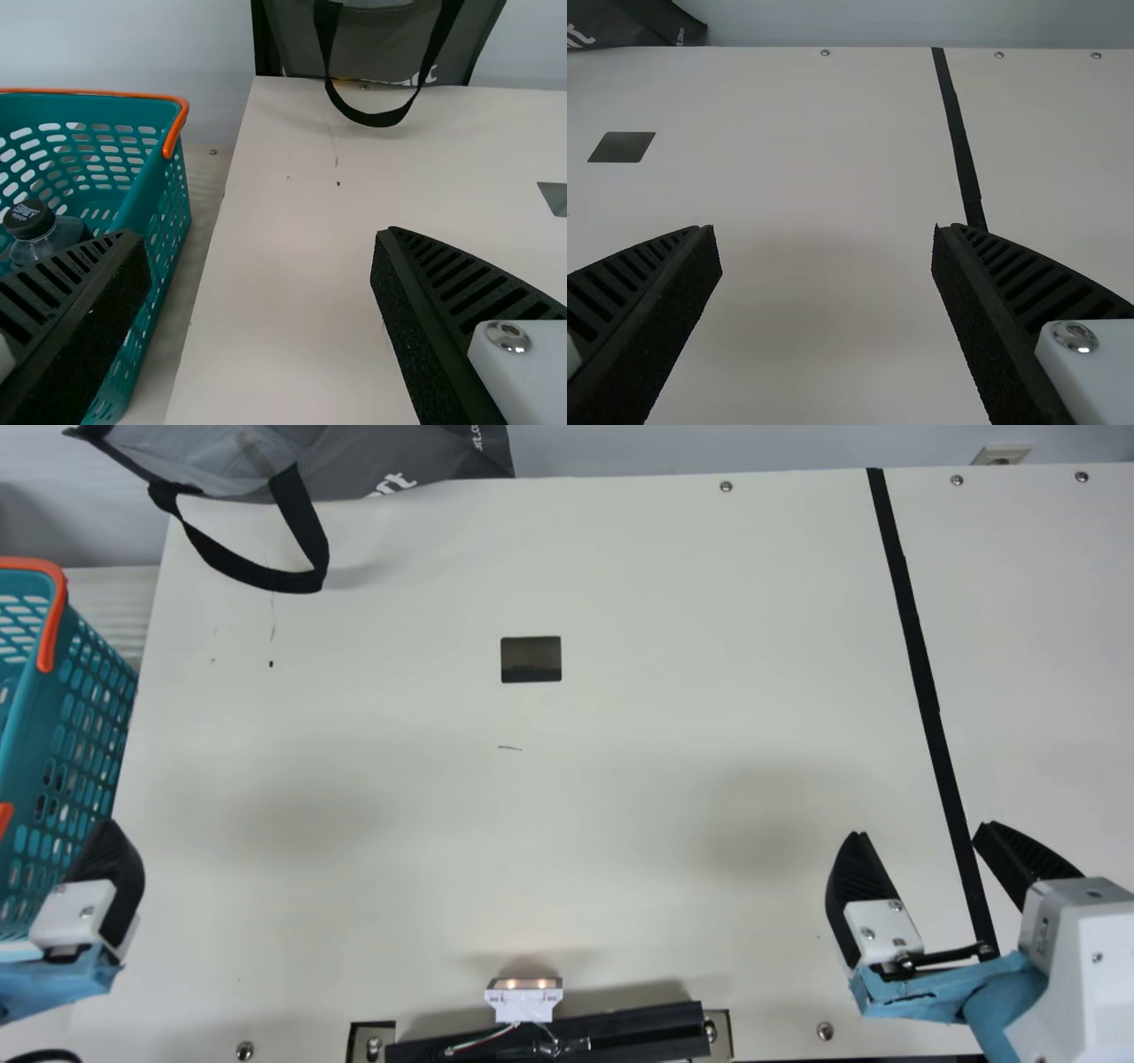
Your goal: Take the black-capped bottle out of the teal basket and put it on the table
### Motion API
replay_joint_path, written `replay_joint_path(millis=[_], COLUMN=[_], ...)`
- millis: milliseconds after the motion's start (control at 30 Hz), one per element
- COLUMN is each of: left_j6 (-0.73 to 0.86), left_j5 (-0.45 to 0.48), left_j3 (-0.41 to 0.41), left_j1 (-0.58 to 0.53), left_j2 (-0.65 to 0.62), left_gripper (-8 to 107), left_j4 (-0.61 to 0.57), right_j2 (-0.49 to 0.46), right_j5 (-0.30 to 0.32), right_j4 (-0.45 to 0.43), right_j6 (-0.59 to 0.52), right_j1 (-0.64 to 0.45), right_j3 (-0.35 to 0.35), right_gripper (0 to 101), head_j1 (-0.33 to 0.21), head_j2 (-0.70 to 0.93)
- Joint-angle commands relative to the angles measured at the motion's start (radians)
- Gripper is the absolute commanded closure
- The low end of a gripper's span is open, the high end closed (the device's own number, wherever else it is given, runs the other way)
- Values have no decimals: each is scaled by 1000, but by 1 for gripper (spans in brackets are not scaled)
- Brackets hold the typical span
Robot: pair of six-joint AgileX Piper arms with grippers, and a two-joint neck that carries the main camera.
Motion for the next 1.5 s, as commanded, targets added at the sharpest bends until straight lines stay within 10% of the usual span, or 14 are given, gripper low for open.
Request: replay_joint_path(millis=[0, 833, 1467], left_j6=[-11, -61, 208], left_j5=[-7, -161, -280], left_j3=[-5, -71, -173], left_j1=[7, 209, 498], left_j2=[13, 247, 541], left_gripper=[-8, -8, -8], left_j4=[7, 11, -256], right_j2=[0, 0, 0], right_j5=[0, 0, -1], right_j4=[0, 0, 1], right_j6=[0, 0, 0], right_j1=[0, 0, 0], right_j3=[0, 0, 0], right_gripper=[11, 11, 11], head_j1=[-4, -4, -4], head_j2=[3, 3, 3])
